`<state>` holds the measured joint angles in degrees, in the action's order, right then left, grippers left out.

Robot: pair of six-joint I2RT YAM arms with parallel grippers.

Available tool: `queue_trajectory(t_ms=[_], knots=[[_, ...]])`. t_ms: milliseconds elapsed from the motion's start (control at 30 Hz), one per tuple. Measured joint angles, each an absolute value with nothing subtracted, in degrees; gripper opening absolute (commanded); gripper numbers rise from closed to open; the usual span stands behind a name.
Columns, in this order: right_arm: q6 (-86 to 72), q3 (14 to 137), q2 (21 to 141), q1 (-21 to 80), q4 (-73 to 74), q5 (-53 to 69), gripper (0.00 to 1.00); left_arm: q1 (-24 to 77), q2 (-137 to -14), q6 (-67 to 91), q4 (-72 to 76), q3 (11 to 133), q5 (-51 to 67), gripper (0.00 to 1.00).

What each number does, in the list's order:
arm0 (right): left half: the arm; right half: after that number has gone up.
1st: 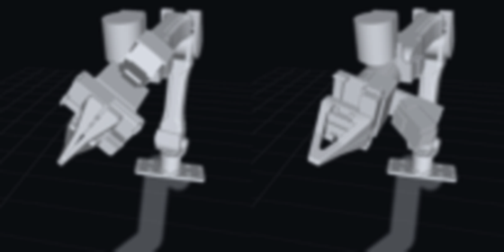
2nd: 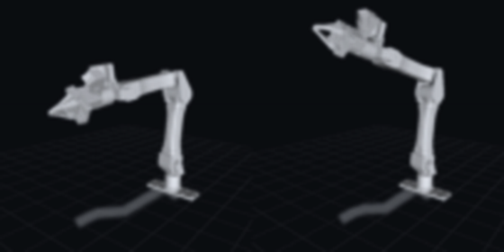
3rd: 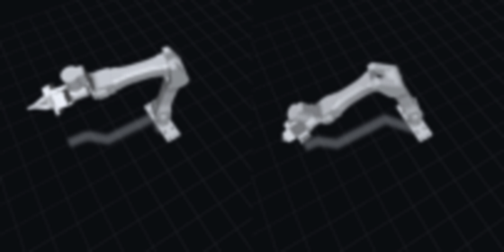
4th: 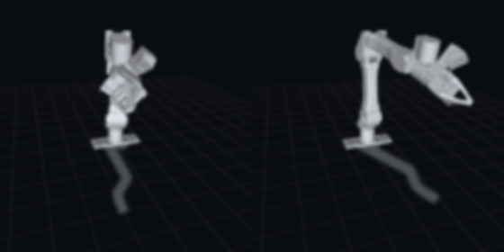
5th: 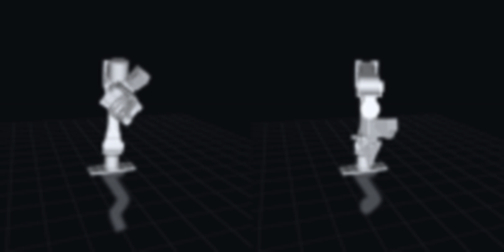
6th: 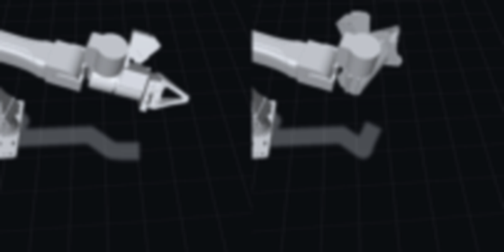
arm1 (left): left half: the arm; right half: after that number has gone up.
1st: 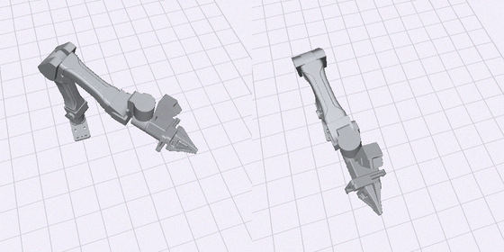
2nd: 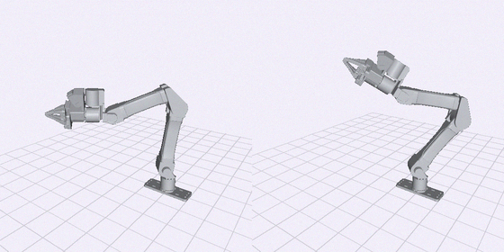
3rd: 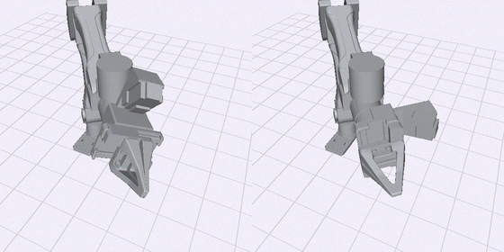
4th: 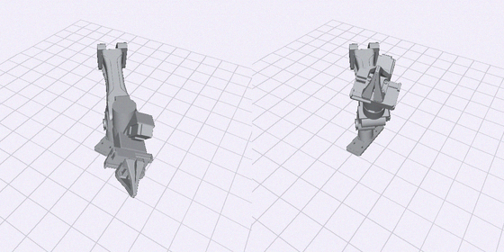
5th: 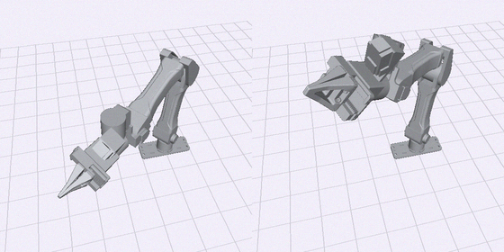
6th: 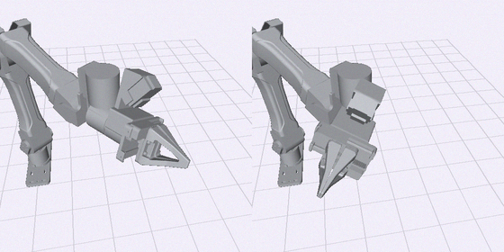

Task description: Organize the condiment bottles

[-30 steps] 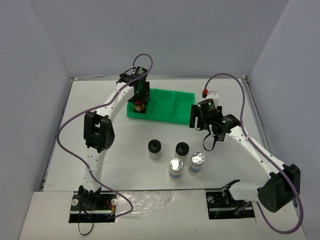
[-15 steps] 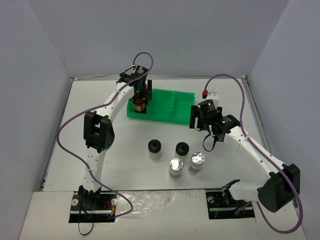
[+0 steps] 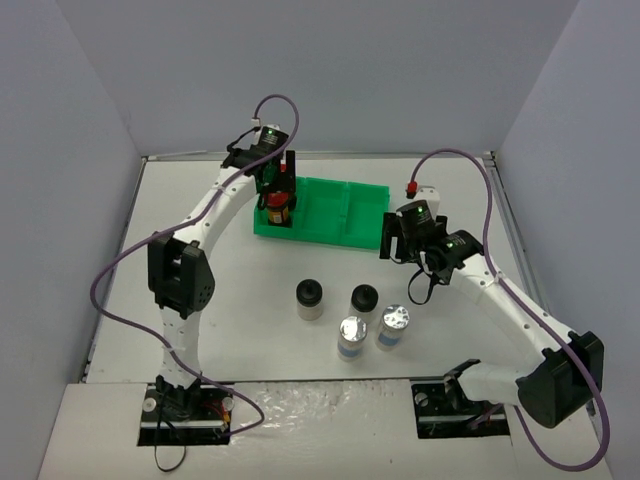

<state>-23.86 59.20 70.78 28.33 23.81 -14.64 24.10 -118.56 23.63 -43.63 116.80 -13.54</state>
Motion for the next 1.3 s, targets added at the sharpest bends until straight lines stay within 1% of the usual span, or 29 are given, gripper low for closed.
queue_trajectory(t_ms=[67,233,400,500,733,900,1300], knots=[[-24.3,59.4,69.3,28.7,25.5,-14.4,0.84,24.1,-115.7,23.5,-43.3,114.9,-14.7,0.93],[-26.0,60.5,61.0,29.5,33.6,-13.3,0.84,24.1,-109.4,23.4,-42.6,111.1,-16.7,0.93],[-28.8,62.3,54.9,29.7,40.5,-10.1,0.84,24.1,-106.2,23.4,-41.5,107.3,-17.7,0.93],[-30.0,60.8,53.0,29.7,42.7,-7.5,0.84,24.1,-106.1,23.4,-41.5,105.7,-17.9,0.93],[-31.6,53.5,53.9,31.0,44.2,-2.9,0.83,24.1,-106.1,23.4,-41.5,104.4,-17.9,0.93],[-32.3,52.0,54.6,33.4,43.9,-1.5,0.82,24.1,-106.0,23.4,-41.5,104.4,-17.9,0.93],[-38.4,52.1,59.0,46.6,43.8,-2.7,0.82,23.9,-106.0,23.1,-41.5,104.4,-17.9,0.93]])
